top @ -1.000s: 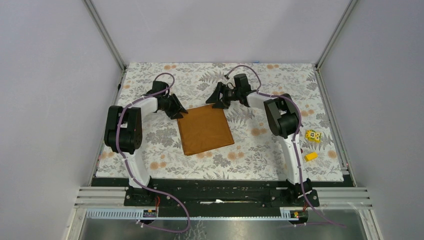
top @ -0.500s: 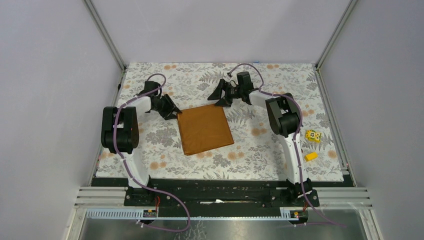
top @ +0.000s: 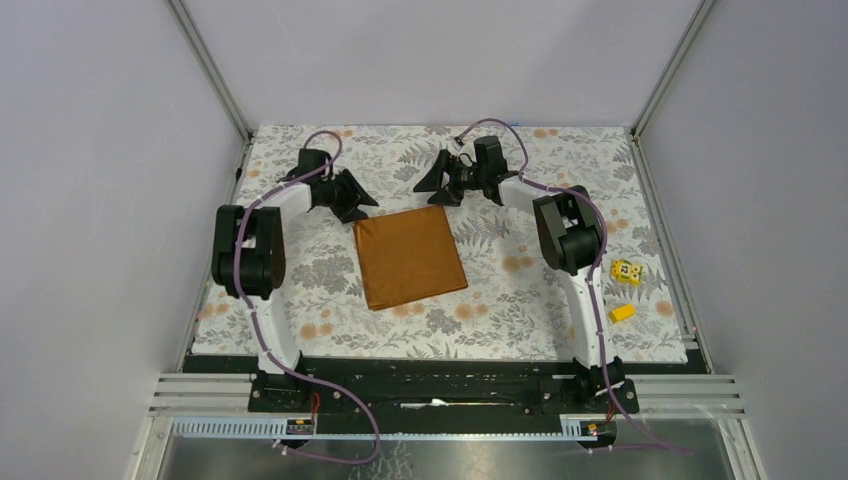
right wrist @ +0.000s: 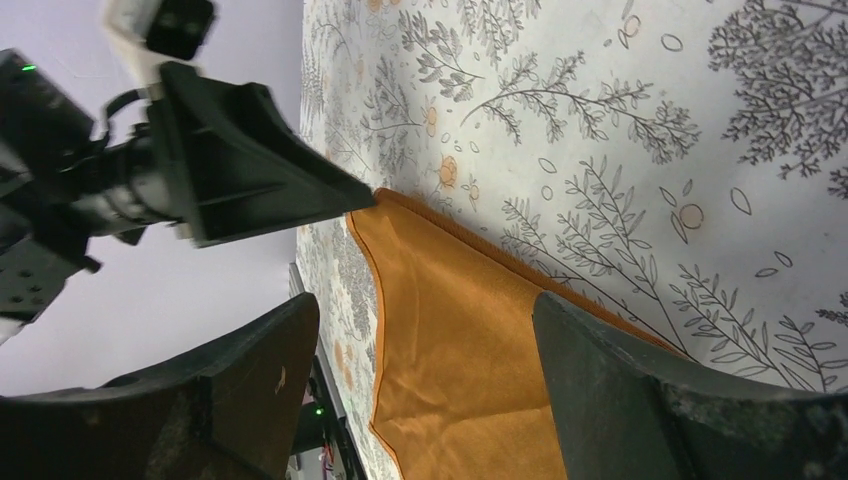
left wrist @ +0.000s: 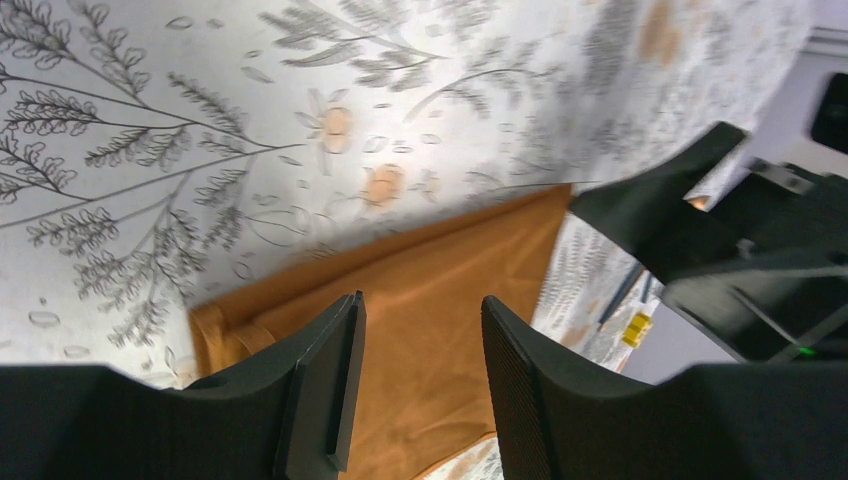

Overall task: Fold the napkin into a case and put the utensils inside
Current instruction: Rotate the square-folded napkin at the center of the board.

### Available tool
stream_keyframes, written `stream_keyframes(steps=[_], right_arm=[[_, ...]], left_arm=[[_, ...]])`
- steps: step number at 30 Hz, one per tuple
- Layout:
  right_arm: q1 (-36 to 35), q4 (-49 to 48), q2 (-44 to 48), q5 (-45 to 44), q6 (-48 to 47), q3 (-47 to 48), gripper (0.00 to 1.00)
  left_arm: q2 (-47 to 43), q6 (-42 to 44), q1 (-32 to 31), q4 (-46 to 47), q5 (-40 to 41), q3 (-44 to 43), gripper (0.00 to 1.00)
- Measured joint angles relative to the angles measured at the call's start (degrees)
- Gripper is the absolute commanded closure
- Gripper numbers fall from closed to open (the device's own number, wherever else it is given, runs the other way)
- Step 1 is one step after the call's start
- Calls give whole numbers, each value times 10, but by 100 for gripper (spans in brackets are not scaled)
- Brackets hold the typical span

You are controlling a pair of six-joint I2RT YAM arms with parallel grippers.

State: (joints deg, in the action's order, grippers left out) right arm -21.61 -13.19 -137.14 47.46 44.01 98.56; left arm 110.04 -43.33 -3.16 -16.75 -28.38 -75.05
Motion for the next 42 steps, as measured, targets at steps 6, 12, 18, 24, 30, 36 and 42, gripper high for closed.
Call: stream_keyframes(steps=[6, 12, 18, 24, 30, 36, 42], right_arm=[[0, 35, 0, -15, -28, -14, 15], [-3, 144, 20, -51, -107, -3, 14], [-18, 241, 145, -102, -164, -85, 14], [-87, 194, 304, -97, -134, -278, 17], [-97, 153, 303, -105, -109, -358, 19], [-36, 129, 275, -128, -124, -357, 19], [31, 162, 216, -129, -183, -275, 18]], left_arm=[[59, 2, 10, -10, 10, 2, 50], [33, 19, 26, -16, 36, 30, 50], [-10, 35, 28, -22, 58, 79, 48], [-57, 38, 29, -7, 62, 143, 48], [-151, 7, 26, 54, 57, 275, 48], [-240, -54, -45, 122, 55, 392, 46], [-302, -122, -165, 144, 58, 456, 44]])
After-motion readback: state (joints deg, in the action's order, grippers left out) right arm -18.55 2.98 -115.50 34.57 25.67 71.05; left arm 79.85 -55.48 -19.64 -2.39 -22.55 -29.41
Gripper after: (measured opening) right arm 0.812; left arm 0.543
